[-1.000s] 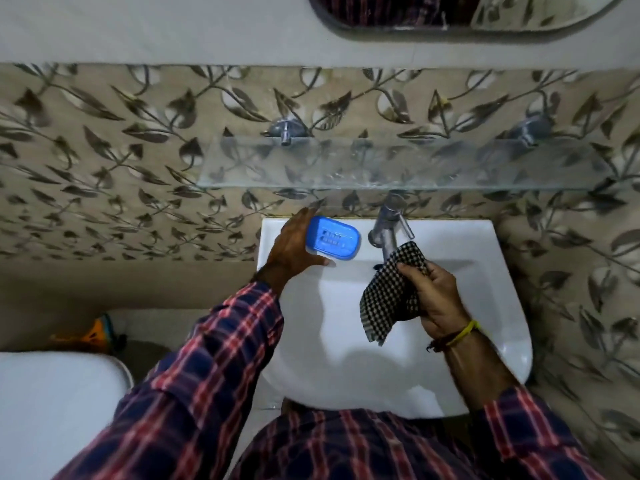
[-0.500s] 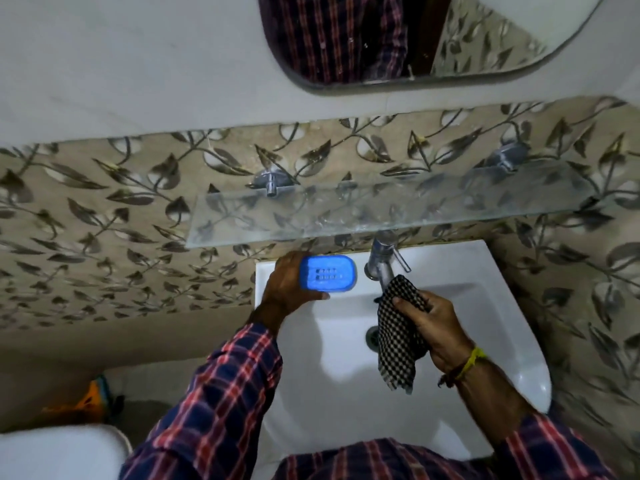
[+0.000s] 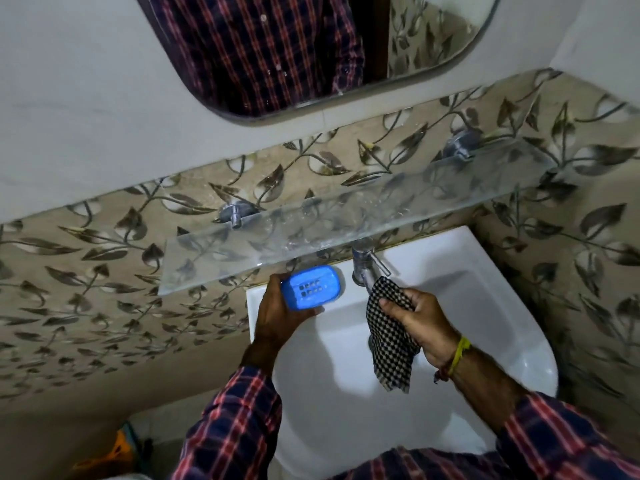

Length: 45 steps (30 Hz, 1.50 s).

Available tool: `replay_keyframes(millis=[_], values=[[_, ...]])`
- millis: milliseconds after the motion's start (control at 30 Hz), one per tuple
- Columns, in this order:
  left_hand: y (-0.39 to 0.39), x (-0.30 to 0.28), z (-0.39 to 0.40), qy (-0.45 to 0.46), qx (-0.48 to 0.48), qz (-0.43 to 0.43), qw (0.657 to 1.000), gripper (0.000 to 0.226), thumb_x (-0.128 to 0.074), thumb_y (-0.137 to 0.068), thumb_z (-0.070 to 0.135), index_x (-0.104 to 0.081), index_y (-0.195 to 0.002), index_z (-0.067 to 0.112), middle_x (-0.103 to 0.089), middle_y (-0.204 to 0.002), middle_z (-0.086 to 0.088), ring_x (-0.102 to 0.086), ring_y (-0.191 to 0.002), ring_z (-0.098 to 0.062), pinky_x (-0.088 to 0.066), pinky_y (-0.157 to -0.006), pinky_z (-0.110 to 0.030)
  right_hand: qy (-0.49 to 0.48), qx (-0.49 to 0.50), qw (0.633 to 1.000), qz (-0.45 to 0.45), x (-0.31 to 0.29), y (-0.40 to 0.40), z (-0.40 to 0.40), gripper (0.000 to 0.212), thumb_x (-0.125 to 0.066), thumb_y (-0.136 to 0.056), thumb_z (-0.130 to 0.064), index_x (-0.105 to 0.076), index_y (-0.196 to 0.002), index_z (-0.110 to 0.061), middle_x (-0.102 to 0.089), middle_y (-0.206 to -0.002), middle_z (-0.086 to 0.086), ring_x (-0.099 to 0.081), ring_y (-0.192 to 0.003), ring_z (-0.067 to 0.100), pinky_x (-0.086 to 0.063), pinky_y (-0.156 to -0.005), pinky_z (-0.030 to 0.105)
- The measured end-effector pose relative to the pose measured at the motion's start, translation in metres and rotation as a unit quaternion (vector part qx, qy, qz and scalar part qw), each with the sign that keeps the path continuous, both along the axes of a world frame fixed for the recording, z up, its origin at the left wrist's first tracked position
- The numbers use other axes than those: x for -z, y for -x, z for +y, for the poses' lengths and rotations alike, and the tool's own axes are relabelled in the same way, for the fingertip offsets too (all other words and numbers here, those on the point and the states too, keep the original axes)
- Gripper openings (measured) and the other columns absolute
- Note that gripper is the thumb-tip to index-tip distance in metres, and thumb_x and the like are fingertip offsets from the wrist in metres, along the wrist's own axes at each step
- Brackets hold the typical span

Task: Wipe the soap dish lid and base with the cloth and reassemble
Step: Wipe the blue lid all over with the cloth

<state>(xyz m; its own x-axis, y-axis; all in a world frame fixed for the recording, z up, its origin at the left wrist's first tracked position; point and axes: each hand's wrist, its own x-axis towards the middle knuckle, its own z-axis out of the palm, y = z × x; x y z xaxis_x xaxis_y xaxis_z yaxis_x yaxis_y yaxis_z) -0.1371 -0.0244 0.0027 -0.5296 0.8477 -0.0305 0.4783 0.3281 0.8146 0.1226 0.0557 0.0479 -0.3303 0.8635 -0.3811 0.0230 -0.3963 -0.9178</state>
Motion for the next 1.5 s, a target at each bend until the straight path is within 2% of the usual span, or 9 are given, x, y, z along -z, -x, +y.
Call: replay_keyframes(millis=[167,400,633,800,867,1000,1200,1367,1500], values=[[-0.010,-0.014,-0.012,-0.060,-0.010,0.012,0.998,0.090,-0.094,-0.048,0.058,-0.049,-0.119,0.026,-0.063,-0.111,0.037,-0.060,-0.100,0.016,-0.045,-0.076,-0.002,-0.028,-0.010,1.000,0.002,-0.005,-0.003,0.001,0.014,-0.072,-0.087,-0.009,-0.068,-0.099,-0.002,-0.075,-0.093,0.010,-0.070,-0.086,0.025,-0.059,-0.075,0.033],[-0.038,-0.021,-0.042,-0.100,0.007,0.062,0.993,0.085,-0.097,-0.060,0.019,-0.052,-0.132,0.015,-0.057,-0.131,0.000,-0.052,-0.122,-0.003,-0.048,-0.102,-0.032,-0.126,-0.012,0.990,-0.069,-0.013,-0.013,0.001,0.012,-0.076,-0.083,-0.009,-0.070,-0.092,-0.006,-0.076,-0.089,0.011,-0.072,-0.089,0.032,-0.060,-0.080,0.046],[-0.073,-0.031,-0.071,-0.060,0.065,0.082,0.993,0.091,-0.094,-0.067,0.024,-0.044,-0.143,0.019,-0.053,-0.140,0.008,-0.053,-0.126,-0.008,-0.049,-0.101,-0.029,-0.235,-0.066,0.947,-0.210,-0.022,-0.032,-0.017,0.019,-0.082,-0.075,-0.031,-0.073,-0.087,-0.020,-0.075,-0.078,-0.010,-0.071,-0.076,0.004,-0.055,-0.070,0.022],[-0.099,-0.048,-0.070,-0.025,0.164,0.256,0.952,0.088,-0.091,-0.067,0.035,-0.049,-0.141,0.016,-0.054,-0.141,-0.005,-0.051,-0.129,-0.021,-0.048,-0.103,-0.036,-0.246,-0.120,0.923,-0.270,-0.027,-0.035,-0.034,0.033,-0.077,-0.067,-0.056,-0.074,-0.094,-0.037,-0.072,-0.071,-0.023,-0.066,-0.069,-0.009,-0.050,-0.058,0.013],[-0.111,-0.055,-0.065,-0.040,0.158,0.195,0.967,0.088,-0.091,-0.068,0.039,-0.049,-0.143,0.018,-0.051,-0.138,-0.004,-0.050,-0.128,-0.017,-0.045,-0.102,-0.028,-0.238,-0.152,0.925,-0.253,-0.027,-0.034,-0.037,0.038,-0.078,-0.068,-0.057,-0.075,-0.098,-0.034,-0.075,-0.081,-0.017,-0.068,-0.076,-0.004,-0.057,-0.067,0.021],[-0.128,-0.059,-0.058,-0.121,0.058,-0.123,0.983,0.077,-0.087,-0.074,0.033,-0.051,-0.140,0.019,-0.057,-0.131,0.000,-0.063,-0.116,-0.013,-0.051,-0.098,-0.028,-0.198,-0.196,0.948,-0.157,-0.035,-0.032,-0.039,0.030,-0.077,-0.073,-0.044,-0.077,-0.097,-0.027,-0.077,-0.085,-0.010,-0.073,-0.084,0.008,-0.060,-0.077,0.044],[-0.141,-0.071,-0.046,-0.143,-0.081,-0.488,0.857,0.064,-0.048,-0.094,0.062,-0.053,-0.141,0.019,-0.062,-0.127,-0.008,-0.059,-0.115,-0.028,-0.045,-0.104,-0.044,-0.238,-0.160,0.946,-0.150,-0.060,-0.031,-0.034,0.033,-0.072,-0.066,-0.045,-0.075,-0.096,-0.033,-0.076,-0.077,-0.014,-0.072,-0.073,0.004,-0.061,-0.072,0.041],[-0.152,-0.071,-0.029,-0.112,-0.075,-0.540,0.831,0.072,-0.024,-0.093,0.070,-0.044,-0.149,0.030,-0.071,-0.121,-0.003,-0.069,-0.107,-0.022,-0.057,-0.094,-0.041,-0.245,-0.140,0.942,-0.182,-0.075,-0.026,-0.021,0.027,-0.075,-0.071,-0.043,-0.073,-0.095,-0.031,-0.075,-0.076,-0.013,-0.072,-0.073,0.005,-0.061,-0.073,0.037],[-0.158,-0.078,-0.020,-0.096,-0.036,-0.524,0.845,0.067,-0.035,-0.090,0.070,-0.044,-0.149,0.038,-0.067,-0.132,-0.011,-0.065,-0.119,-0.030,-0.054,-0.098,-0.049,-0.131,-0.152,0.972,-0.124,-0.079,-0.019,-0.021,0.023,-0.081,-0.074,-0.035,-0.076,-0.086,-0.016,-0.077,-0.076,-0.001,-0.075,-0.073,0.017,-0.062,-0.071,0.046]])
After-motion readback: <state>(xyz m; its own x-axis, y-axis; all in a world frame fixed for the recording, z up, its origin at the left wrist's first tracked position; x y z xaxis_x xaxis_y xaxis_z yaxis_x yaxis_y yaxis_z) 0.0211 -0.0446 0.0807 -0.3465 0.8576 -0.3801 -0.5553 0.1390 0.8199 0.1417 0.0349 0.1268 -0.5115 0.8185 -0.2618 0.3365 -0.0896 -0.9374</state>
